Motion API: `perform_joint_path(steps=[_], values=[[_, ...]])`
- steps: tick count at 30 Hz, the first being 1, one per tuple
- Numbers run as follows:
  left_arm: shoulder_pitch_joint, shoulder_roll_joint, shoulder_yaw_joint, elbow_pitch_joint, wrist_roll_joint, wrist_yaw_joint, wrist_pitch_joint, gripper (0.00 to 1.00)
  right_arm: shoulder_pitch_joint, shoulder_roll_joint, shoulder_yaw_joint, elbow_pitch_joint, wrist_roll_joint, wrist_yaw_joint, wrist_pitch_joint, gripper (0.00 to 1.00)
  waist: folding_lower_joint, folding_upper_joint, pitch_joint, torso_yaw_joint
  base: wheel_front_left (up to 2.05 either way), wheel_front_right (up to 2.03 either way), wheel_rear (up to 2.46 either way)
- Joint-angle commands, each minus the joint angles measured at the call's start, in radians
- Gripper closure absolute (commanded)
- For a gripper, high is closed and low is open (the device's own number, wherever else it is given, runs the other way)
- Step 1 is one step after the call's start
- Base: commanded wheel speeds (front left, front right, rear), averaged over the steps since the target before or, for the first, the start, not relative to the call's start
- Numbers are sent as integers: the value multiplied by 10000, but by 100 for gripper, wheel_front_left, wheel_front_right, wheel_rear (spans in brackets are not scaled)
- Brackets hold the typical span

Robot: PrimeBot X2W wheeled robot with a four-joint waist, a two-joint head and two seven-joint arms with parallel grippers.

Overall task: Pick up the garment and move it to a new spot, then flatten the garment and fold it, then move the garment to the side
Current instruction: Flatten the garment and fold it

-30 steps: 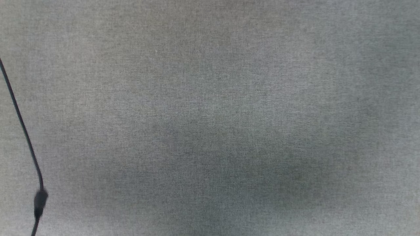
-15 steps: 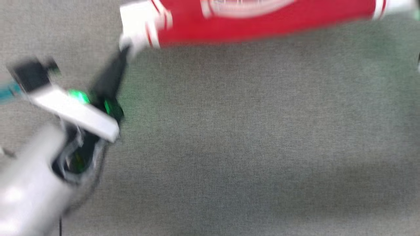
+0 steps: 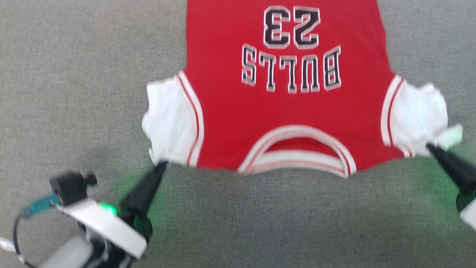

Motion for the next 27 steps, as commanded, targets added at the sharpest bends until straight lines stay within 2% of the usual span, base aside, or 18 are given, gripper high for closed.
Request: perform_joint_path(steps=[1,7,15,20,24,27], values=[[214,81,-52,-31,68,7,-55,100,209,-60,-30,-105,25,-3,83,100,0,-1,-56,-26,0,0,0],[1497,466,-200,-736,66,7,-54,100,1948,-397,-495,-1034,71,-3,393,100,0,-1,-196,-89,0,0,0],[3046,899,313,-1607,265,7,-54,100,4060,-597,-1835,-1938,23,-3,326,100,0,-1,-266,27,0,0,0],[2591,773,7,-1472,306,6,-53,100,4301,-247,-2403,-1866,-374,-3,806,100,0,-1,-316,141,0,0,0],[1990,627,-467,-971,77,6,4,100,4029,152,-2436,-1328,-1170,-3,1607,100,0,-1,-387,222,0,0,0],[1566,502,-905,-502,79,6,125,100,3704,689,-2329,-908,-1826,-3,2211,100,0,-1,-338,242,0,0,0]])
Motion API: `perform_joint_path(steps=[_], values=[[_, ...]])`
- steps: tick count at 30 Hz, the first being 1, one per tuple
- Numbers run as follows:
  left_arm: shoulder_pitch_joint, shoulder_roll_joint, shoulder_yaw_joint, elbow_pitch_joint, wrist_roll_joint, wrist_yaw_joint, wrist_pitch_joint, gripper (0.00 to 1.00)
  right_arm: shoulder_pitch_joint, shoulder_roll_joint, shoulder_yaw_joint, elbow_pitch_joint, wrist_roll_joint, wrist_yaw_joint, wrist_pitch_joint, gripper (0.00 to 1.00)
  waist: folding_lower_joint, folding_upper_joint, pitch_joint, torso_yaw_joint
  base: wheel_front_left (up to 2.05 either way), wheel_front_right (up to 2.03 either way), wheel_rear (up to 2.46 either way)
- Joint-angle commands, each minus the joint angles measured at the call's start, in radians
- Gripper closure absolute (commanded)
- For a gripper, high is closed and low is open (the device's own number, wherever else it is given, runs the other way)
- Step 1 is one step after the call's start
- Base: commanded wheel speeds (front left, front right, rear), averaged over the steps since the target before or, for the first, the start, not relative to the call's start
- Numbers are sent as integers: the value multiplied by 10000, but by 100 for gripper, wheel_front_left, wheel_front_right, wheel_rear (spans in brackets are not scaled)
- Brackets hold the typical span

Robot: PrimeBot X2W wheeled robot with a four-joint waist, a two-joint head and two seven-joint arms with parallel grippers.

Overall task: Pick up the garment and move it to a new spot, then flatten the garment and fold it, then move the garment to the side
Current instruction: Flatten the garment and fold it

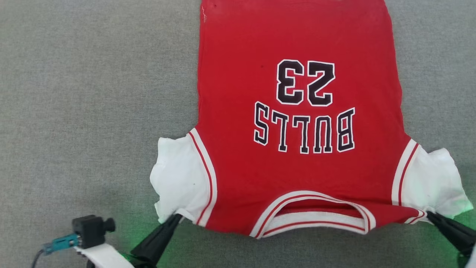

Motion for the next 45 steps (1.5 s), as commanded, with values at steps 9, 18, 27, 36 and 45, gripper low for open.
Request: perform_joint_path(steps=[9,18,27,36,45], values=[[-1291,-506,-1379,1928,-78,17,156,100,-1006,1850,330,829,-1993,-13,1582,100,0,-1,343,-72,0,0,0],[-1530,-374,-1747,2112,-325,20,16,100,-925,1853,-1134,-520,-2776,-25,1535,0,0,-1,417,-273,0,0,0],[-2043,-395,-1675,1596,156,18,-59,100,-1792,1010,-4271,-3255,-2884,-2,3309,0,0,-1,1150,-67,0,0,0],[-3340,-1084,-1527,1363,903,20,-11,100,-8092,1067,-3249,-866,-3360,-2,5889,0,0,-1,2777,753,0,0,0],[-3948,-1725,-1763,1280,1217,48,37,100,-12585,1231,-1041,2744,-5225,-3,8397,0,0,-1,3880,1936,0,0,0]])
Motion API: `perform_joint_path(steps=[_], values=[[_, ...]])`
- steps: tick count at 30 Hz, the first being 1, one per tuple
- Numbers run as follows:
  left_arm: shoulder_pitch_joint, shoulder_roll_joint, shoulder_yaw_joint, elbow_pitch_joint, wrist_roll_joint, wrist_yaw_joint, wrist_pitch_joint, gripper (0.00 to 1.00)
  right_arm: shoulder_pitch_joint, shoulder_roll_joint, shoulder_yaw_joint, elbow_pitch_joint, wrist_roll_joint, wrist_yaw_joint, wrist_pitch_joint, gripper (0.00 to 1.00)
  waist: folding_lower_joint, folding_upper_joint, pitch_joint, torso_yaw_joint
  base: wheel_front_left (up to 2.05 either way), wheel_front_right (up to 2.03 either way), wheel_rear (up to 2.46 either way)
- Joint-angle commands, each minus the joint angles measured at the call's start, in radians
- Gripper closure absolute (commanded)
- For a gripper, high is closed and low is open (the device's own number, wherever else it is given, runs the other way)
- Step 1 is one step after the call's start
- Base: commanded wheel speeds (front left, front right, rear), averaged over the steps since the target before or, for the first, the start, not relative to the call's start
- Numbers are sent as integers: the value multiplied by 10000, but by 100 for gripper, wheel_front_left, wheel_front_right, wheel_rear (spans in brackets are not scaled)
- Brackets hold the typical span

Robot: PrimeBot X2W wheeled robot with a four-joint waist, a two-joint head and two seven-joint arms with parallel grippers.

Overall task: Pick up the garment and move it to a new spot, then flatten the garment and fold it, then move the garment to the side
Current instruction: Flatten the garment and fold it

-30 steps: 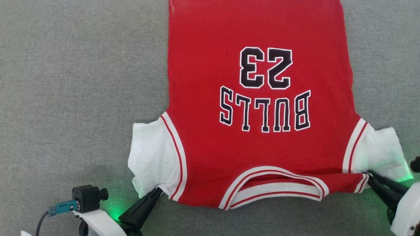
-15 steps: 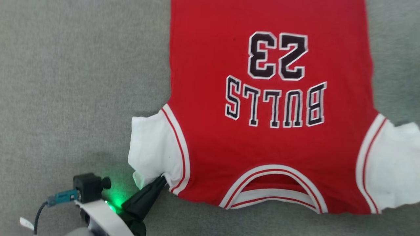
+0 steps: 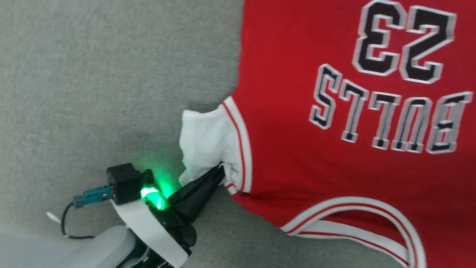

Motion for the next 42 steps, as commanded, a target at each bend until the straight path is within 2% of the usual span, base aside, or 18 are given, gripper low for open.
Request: perform_joint_path(steps=[1,8,13,14,15,17,24,30,36,42], values=[[-642,-824,-85,901,-121,107,280,100,-401,77,68,433,-108,-3,188,0,1,-2,536,564,0,0,0],[-696,-1020,-227,874,105,152,298,100,-1459,233,451,2190,-604,-3,879,0,1,-2,996,918,0,0,0],[-813,-1046,-325,904,60,164,306,100,-1506,473,822,2824,-487,-2,1300,0,1,-2,1114,931,0,0,0],[-845,-1033,-335,922,47,166,309,100,-1489,561,938,2872,-395,0,1433,18,1,-2,1129,910,0,0,0],[-895,-1029,-351,931,46,166,316,100,-1467,582,1083,2856,-328,0,1539,54,1,-2,1142,882,0,0,0],[-1009,-1056,-392,935,53,166,353,100,-1417,515,1302,2767,-202,6,1522,100,1,-2,1131,826,0,0,0],[-1129,-964,-251,991,50,163,367,100,-1546,220,1145,2490,245,0,273,100,1,-2,691,557,0,0,0],[-684,-547,204,887,45,161,268,100,-793,-302,1308,1606,1253,0,-533,100,1,-2,-201,220,0,0,0],[-52,-67,627,751,52,126,176,100,1345,-1259,1424,26,2686,-2,-860,100,1,-2,-1303,-269,0,0,0],[606,224,926,635,-75,74,153,100,4363,-2224,1058,-1906,3886,-2,-704,100,1,-2,-2095,-775,0,0,0]])
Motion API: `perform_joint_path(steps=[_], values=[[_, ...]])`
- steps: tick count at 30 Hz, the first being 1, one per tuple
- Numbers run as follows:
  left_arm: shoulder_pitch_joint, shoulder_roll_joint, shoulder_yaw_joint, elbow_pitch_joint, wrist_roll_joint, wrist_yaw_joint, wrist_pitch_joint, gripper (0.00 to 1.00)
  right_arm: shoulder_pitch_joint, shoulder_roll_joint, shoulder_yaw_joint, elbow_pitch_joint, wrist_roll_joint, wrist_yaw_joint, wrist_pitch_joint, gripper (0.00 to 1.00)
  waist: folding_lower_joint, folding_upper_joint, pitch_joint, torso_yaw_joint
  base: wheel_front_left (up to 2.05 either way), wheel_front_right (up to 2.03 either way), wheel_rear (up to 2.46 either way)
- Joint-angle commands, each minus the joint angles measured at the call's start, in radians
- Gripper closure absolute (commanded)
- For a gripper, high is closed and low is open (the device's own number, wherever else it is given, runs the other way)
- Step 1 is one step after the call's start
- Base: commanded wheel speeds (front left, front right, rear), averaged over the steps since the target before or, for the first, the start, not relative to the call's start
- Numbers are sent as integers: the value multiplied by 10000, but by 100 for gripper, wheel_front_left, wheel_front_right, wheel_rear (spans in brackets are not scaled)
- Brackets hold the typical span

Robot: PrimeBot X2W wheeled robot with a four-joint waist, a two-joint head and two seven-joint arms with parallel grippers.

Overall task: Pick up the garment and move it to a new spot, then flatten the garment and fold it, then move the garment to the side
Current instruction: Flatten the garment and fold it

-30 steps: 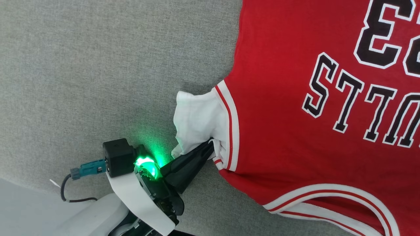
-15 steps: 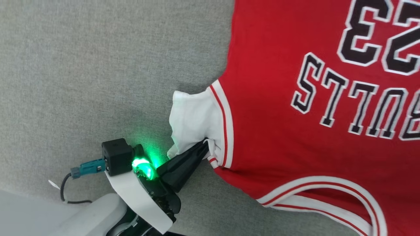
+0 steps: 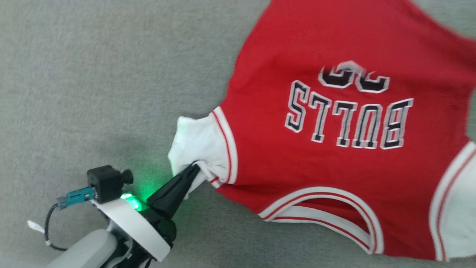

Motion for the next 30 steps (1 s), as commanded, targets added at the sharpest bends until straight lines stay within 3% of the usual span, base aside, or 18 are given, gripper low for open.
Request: perform_joint_path(steps=[1,6,11,17,22,23,24,25,30], values=[[240,157,190,100,-61,42,-3,100,1087,-163,-180,-543,246,0,11,100,0,2,-591,-502,0,0,0],[640,274,562,31,-85,41,-3,100,4156,-202,-840,-1765,418,0,50,100,0,2,-942,-799,0,0,0],[1078,292,871,-53,-3,41,-3,100,7401,540,-1268,-3113,173,0,164,100,0,2,-1221,-1020,0,0,0],[1328,350,1138,-139,30,41,-3,100,8999,1367,-1229,-4147,-239,0,423,100,0,2,-1271,-1153,0,0,0],[1349,381,1060,-195,76,41,-3,100,9259,1969,-1273,-4653,-627,0,534,100,0,2,-1285,-1221,0,0,0],[1320,383,1049,-195,70,41,-3,100,9175,2044,-1370,-4751,-750,0,434,77,0,2,-1284,-1228,0,0,0],[1299,374,1041,-200,65,41,-3,100,9089,2131,-1553,-4809,-886,0,316,35,0,2,-1284,-1233,0,0,0],[1288,371,1031,-202,64,41,-3,100,9030,2214,-1690,-4861,-979,0,241,0,0,2,-1286,-1233,0,0,0],[1345,311,1081,-228,67,41,-3,100,8866,2339,-2859,-5489,-1092,0,197,0,0,2,-1293,-1177,0,0,0]])
